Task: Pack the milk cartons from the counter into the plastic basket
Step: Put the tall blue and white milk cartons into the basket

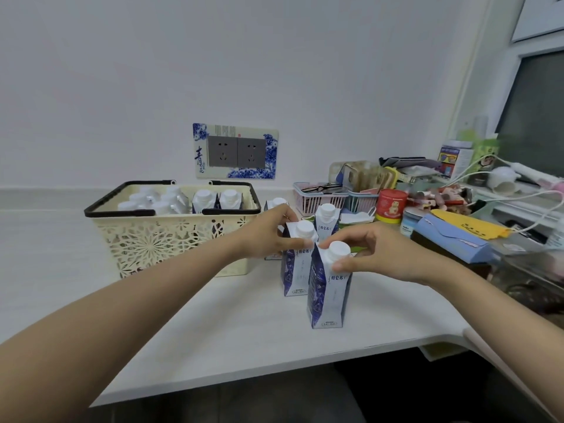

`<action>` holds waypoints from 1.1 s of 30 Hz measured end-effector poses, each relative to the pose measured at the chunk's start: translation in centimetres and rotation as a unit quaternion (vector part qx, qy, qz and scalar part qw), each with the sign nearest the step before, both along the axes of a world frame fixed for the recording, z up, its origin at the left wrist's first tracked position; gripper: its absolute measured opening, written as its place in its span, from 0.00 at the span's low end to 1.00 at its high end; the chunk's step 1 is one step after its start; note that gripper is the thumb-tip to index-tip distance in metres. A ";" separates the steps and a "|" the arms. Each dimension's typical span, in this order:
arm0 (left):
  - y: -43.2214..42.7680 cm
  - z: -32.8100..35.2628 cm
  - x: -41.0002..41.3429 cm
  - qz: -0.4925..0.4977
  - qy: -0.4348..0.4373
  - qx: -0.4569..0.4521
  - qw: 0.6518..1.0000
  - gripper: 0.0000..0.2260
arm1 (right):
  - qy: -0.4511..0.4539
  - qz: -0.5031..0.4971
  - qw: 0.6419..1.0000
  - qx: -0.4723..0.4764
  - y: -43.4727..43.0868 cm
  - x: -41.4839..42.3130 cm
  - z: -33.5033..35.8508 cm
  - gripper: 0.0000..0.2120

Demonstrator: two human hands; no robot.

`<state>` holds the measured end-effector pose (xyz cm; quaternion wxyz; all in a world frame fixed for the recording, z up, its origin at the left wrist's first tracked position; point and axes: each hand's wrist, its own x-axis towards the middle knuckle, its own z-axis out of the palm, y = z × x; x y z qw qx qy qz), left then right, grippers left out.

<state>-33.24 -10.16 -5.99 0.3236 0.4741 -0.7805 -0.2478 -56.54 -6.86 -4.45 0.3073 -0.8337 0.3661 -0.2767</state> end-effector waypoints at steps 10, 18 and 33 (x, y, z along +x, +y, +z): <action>2.2 8.3 3.7 -0.039 0.071 -0.058 0.995 0.09 | -0.113 -0.025 0.991 -0.061 -1.6 0.2 3.9 0.14; 2.4 14.4 10.2 0.014 0.062 -0.114 0.991 0.16 | -0.181 -0.016 0.973 -0.145 -4.3 4.9 10.6 0.12; -1.6 11.8 17.5 0.066 0.047 -0.020 0.996 0.14 | -0.161 0.048 0.979 -0.119 -12.2 16.2 8.6 0.07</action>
